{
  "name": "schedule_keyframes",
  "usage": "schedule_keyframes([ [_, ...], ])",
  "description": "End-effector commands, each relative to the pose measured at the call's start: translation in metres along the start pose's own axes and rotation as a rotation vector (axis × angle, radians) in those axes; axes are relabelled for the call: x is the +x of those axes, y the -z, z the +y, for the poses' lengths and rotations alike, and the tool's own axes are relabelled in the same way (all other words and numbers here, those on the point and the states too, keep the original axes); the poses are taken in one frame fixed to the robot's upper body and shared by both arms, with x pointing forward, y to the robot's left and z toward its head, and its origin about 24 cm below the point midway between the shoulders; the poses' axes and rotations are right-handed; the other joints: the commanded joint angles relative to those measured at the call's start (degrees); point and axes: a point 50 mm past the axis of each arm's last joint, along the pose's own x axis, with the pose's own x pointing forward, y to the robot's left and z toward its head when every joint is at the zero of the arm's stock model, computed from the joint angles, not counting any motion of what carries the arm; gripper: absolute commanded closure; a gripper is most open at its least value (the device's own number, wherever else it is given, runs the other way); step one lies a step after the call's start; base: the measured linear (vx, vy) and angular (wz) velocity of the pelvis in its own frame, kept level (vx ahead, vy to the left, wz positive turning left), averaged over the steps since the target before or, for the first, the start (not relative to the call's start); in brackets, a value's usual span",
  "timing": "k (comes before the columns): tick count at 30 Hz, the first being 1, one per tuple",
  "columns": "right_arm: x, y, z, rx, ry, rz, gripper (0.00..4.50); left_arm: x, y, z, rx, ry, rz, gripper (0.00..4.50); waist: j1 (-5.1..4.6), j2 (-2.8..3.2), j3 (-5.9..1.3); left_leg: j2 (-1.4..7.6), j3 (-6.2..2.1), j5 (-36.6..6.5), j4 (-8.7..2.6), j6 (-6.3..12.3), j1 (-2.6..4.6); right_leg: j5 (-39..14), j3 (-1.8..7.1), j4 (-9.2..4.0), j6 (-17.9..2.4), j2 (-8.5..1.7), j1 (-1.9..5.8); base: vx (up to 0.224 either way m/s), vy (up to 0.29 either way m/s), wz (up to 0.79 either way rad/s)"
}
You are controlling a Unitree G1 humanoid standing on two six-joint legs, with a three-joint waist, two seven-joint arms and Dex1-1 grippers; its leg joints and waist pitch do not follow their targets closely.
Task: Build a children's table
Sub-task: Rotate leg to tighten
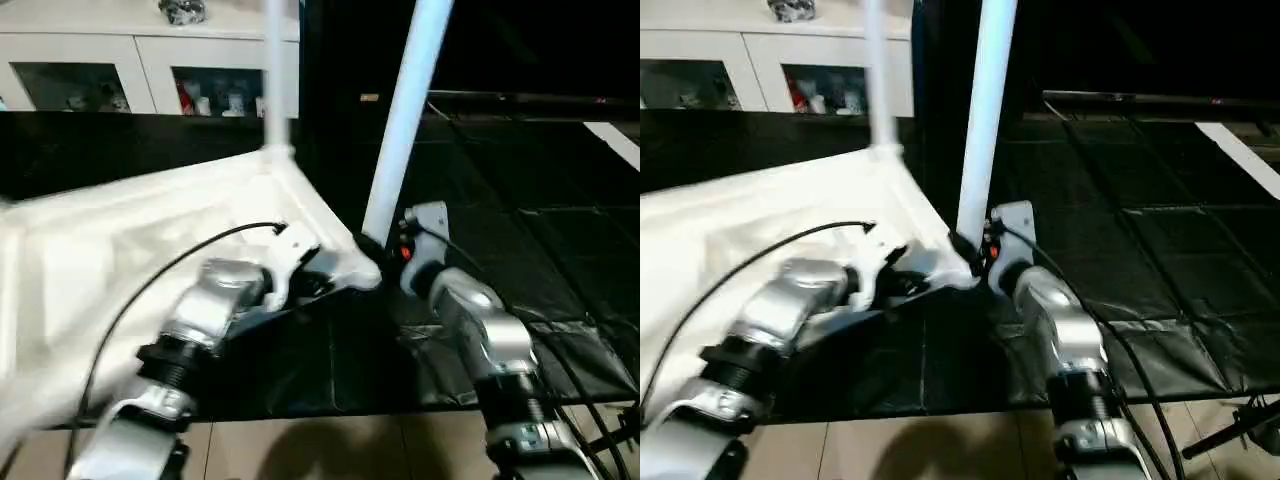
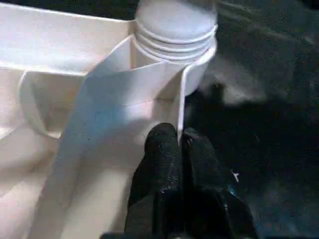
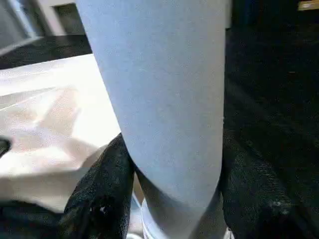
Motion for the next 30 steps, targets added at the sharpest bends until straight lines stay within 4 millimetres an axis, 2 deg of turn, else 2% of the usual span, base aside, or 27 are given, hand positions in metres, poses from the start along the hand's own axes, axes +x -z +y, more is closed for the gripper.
schedule_keyframes([
  [1,0.011,0.029,0.032,0.065,-0.109,0.122,2.46,0.011,-0.037,-0.018,0.061,0.058,-0.131,4.50,0.64,0.20,-3.24,1.12,-0.74,-8.2,-3.33,0.41,0.43,-1.6,2.44,-4.39,-12.6,-4.01,2.63,0.000,0.000,0.00],
  [2,0.011,0.028,0.032,0.058,-0.115,0.109,2.46,0.011,-0.037,-0.018,0.066,0.053,-0.129,4.50,0.75,0.21,-3.27,1.12,-0.71,-8.1,-3.30,0.64,0.42,-1.3,2.47,-4.37,-12.5,-4.06,2.65,0.000,0.000,0.00],
  [3,0.011,0.027,0.032,0.059,-0.120,0.103,2.11,0.010,-0.037,-0.018,0.070,0.051,-0.128,4.50,0.94,0.24,-3.20,1.16,-0.69,-8.2,-3.37,0.92,0.47,-1.6,2.46,-4.46,-12.3,-4.10,2.66,0.000,0.000,0.00],
  [5,0.011,0.027,0.032,0.060,-0.119,0.100,1.76,0.010,-0.037,-0.018,0.071,0.048,-0.126,4.50,1.04,0.25,-3.16,1.22,-0.72,-8.5,-3.44,0.87,0.43,-2.1,2.48,-4.49,-12.0,-4.15,2.70,0.000,0.000,0.00],
  [7,0.009,0.026,0.027,0.069,-0.117,0.076,1.68,0.007,-0.032,-0.015,0.079,0.033,-0.107,4.50,1.01,0.21,-3.04,1.28,-0.73,-9.7,-3.56,0.65,0.55,-4.4,2.48,-4.71,-11.7,-4.19,2.56,0.000,0.000,0.00],
  [9,0.006,0.025,0.023,0.047,-0.128,0.069,1.35,0.005,-0.029,-0.013,0.087,0.029,-0.097,4.50,1.02,0.35,-3.06,1.34,-0.77,-9.8,-3.63,0.36,0.56,-4.2,2.47,-4.69,-11.6,-4.12,2.56,0.000,0.000,0.00],
  [11,0.004,0.024,0.022,0.039,-0.136,0.067,1.30,0.005,-0.028,-0.013,0.089,0.027,-0.095,4.50,1.04,0.30,-3.12,1.35,-0.78,-9.5,-3.60,0.45,0.52,-3.3,2.48,-4.58,-11.7,-4.12,2.66,0.000,0.000,0.00],
  [13,-0.005,0.023,0.012,0.029,-0.164,0.058,0.98,0.002,-0.025,-0.009,0.120,0.036,-0.083,4.50,1.18,0.27,-3.17,1.31,-0.78,-8.9,-3.52,0.84,0.46,-1.9,2.46,-4.53,-11.8,-4.16,2.75,0.000,0.000,0.00],
  [15,-0.017,0.019,0.000,0.013,-0.205,0.047,0.86,-0.002,-0.022,-0.006,0.139,0.053,-0.070,4.50,1.42,0.03,-3.20,1.30,-0.67,-8.4,-3.40,1.71,0.41,-0.5,2.46,-4.46,-11.7,-4.05,2.93,0.000,0.000,0.00],
  [16,-0.024,0.016,-0.005,-0.004,-0.247,0.044,0.86,-0.004,-0.022,-0.005,0.148,0.070,-0.070,4.50,1.67,0.18,-3.25,1.35,-0.74,-7.7,-3.38,2.14,0.38,0.6,2.42,-4.33,-11.8,-4.08,3.05,0.000,0.000,0.00],
  [18,-0.033,0.013,-0.012,-0.027,-0.291,0.048,0.69,-0.007,-0.020,-0.004,0.166,0.099,-0.068,4.50,1.75,0.08,-3.26,1.36,-0.68,-7.2,-3.27,2.77,0.29,1.8,2.39,-4.20,-12.3,-4.14,3.00,0.000,0.000,0.00],
  [19,-0.037,0.012,-0.015,-0.042,-0.317,0.053,0.56,-0.009,-0.020,-0.004,0.177,0.117,-0.065,4.50,1.84,0.26,-3.27,1.34,-0.75,-7.2,-3.27,2.72,0.30,1.7,2.32,-4.25,-12.4,-4.14,3.12,0.000,0.000,0.00],
  [20,-0.041,0.011,-0.017,-0.057,-0.340,0.059,0.47,-0.010,-0.019,-0.004,0.183,0.130,-0.061,4.50,1.82,0.06,-3.24,1.36,-0.65,-7.6,-3.21,2.98,0.36,1.4,2.35,-4.34,-12.5,-4.15,3.04,0.000,0.000,0.00],
  [21,-0.050,0.008,-0.023,-0.099,-0.394,0.079,0.43,-0.013,-0.017,-0.004,0.197,0.165,-0.053,4.50,2.10,0.15,-3.25,1.45,-0.68,-7.7,-3.16,3.16,0.40,0.9,2.30,-4.31,-12.7,-4.14,3.08,0.000,0.000,0.00],
  [25,-0.065,0.001,-0.036,-0.157,-0.461,0.109,0.04,-0.020,-0.013,-0.006,0.245,0.257,-0.023,4.50,2.85,-0.02,-3.18,1.51,-0.64,-7.8,-3.15,3.38,0.49,-0.7,2.29,-4.38,-12.9,-4.24,2.87,0.000,0.000,0.00],
  [26,-0.071,-0.003,-0.041,-0.181,-0.491,0.124,0.04,-0.023,-0.009,-0.006,0.282,0.312,-0.005,4.50,2.77,-0.08,-3.17,1.59,-0.63,-7.8,-3.20,3.37,0.50,-0.8,2.33,-4.31,-12.9,-4.21,2.87,0.000,0.000,0.00],
  [30,-0.083,-0.010,-0.044,-0.246,-0.630,0.171,0.04,-0.036,0.001,-0.009,0.375,0.480,0.057,4.50,4.04,0.16,-3.13,1.80,-0.47,-8.2,-3.08,3.49,0.72,-1.0,2.27,-4.24,-13.1,-4.21,2.62,0.000,0.000,0.00],
])
